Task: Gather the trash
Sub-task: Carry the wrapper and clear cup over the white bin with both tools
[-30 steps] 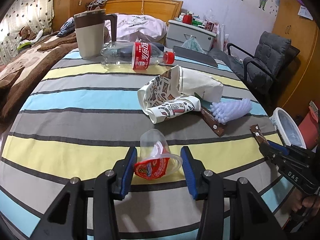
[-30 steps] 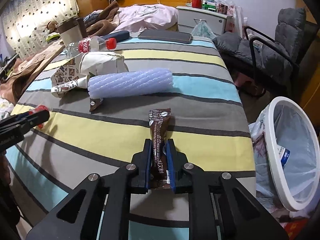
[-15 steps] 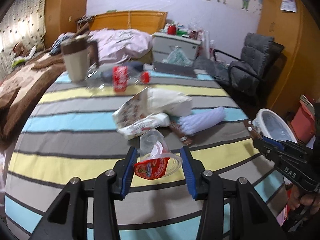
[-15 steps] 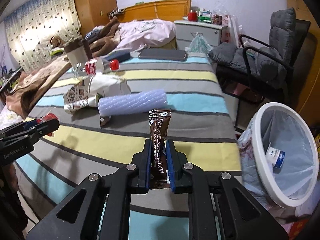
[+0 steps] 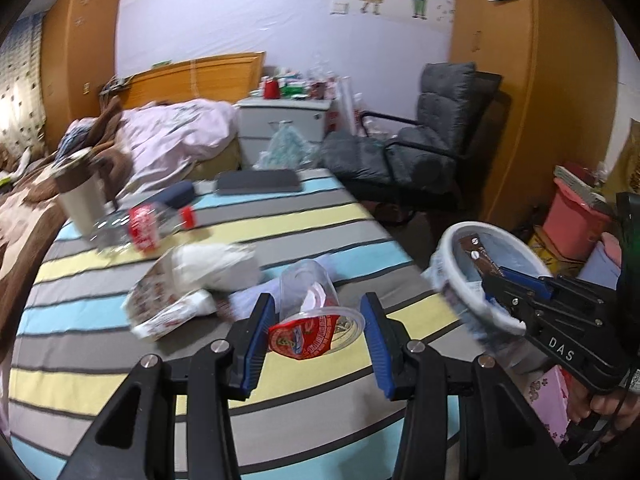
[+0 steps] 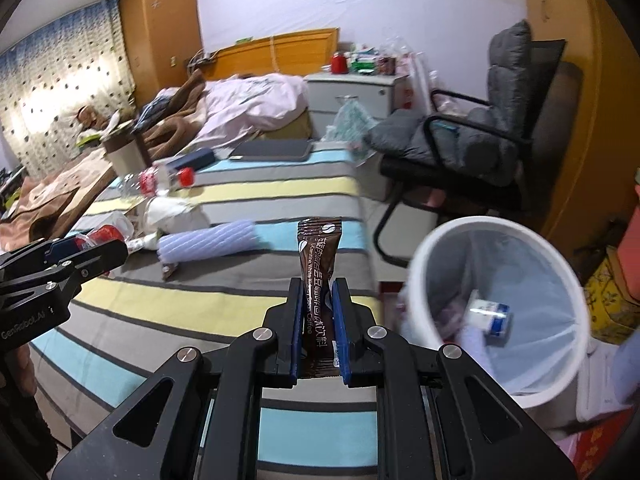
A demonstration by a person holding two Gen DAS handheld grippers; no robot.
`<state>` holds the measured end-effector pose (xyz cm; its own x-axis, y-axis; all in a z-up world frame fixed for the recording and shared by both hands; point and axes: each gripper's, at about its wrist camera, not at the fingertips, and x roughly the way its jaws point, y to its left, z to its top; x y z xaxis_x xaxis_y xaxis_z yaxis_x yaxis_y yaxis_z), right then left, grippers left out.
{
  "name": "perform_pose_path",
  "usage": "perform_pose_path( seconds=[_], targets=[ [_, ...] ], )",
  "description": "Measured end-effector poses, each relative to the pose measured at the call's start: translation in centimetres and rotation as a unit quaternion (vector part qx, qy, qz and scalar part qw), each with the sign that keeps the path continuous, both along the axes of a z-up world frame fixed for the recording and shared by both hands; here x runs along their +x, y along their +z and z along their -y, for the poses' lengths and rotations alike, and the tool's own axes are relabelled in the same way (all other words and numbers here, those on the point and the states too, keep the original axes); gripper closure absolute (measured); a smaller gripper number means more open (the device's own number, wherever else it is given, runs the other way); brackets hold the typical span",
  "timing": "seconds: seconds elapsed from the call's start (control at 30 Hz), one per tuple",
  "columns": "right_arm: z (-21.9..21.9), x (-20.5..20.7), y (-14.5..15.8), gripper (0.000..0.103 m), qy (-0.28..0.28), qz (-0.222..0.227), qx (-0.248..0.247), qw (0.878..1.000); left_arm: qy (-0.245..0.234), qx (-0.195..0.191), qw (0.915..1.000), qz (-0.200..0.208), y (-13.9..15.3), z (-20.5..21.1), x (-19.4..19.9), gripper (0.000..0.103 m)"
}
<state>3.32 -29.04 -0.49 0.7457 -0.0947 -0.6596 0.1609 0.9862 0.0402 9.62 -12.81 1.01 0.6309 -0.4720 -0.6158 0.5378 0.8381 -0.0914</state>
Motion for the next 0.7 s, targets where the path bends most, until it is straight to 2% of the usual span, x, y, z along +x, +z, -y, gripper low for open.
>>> perform_pose_path(
  seconds=[0.33,0.43,0.7],
  targets=[
    [5.2,-3.0,1.0,0.086,-0.062,0.018,-0.006,0.998,-0.084,0.002,0.9964,0.015,1.1,8.6,-1.8,0.056],
    [6.5,-3.8,1.1,0.086,-0.078,0.017,-0.009,0.997,-0.097,0.015,0.9945,0.035,1.4,10.8,-2.6,0.056],
    [9.3,-4.8,0.6,0.086,-0.112,0.004,-0.015,0.994,-0.145,0.010,0.9892,0.022,1.4,15.4,-3.3,0.056]
  ],
)
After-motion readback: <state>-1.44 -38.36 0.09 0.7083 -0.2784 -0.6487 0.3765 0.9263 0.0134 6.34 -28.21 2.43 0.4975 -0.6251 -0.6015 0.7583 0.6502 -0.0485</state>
